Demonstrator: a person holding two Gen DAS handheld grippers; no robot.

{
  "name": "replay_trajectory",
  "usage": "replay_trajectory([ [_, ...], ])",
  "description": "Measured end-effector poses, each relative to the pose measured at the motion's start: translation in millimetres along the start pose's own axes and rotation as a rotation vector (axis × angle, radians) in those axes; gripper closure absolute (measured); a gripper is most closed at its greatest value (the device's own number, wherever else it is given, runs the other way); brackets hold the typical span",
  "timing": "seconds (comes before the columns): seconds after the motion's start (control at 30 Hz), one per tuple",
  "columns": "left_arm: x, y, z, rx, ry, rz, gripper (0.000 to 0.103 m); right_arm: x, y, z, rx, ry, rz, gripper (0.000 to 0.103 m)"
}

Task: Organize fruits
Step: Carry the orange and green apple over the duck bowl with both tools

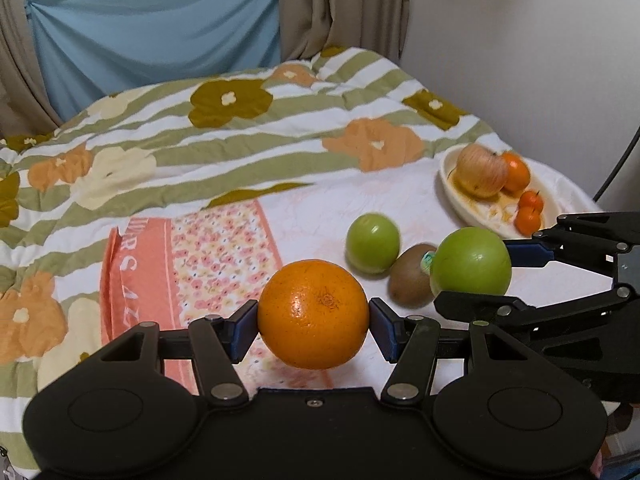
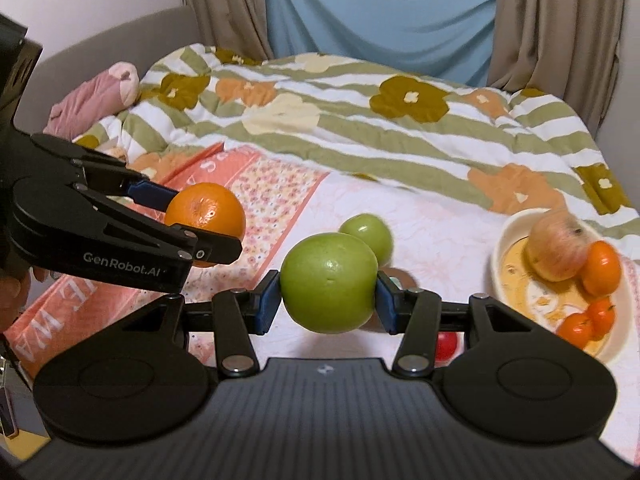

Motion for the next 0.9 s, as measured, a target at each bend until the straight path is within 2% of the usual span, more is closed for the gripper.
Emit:
replay_trajectory([
  [0.27,-23.5,-37.0,16.9,-0.031,-0.056,0.025,0.04,-42.5,-37.8,7.5,0.011,-0.044,-0.001,0.039],
  [0.47,-27.2,-72.6,34.6,-0.07,-0.091,0.028,0.04,-67.1,-83.3,6.0,0.029,-0.056,0.002,0.039],
  [0.63,-16.6,-105.0,50.8,-0.085,-0.104,0.024,0.04,-80.0,-129.7,5.1,0.029,-0.071,-0.017,0.039],
  [0.9,17.5,-152.0,72.2,-0.091,-0.096,0.007,0.04,-77.0,-201.9,1.1,0.016,-0.06,-0.038,0.039],
])
Point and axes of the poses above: each gripper's, at about its wrist camera, not at the fingertips, and x roughly the way its jaws point, y to its left, z to its top, the point moved 3 cm from there along x, roughly the way its jaws point, and after that the axes turned 1 degree about x, right-handed, at the moved point
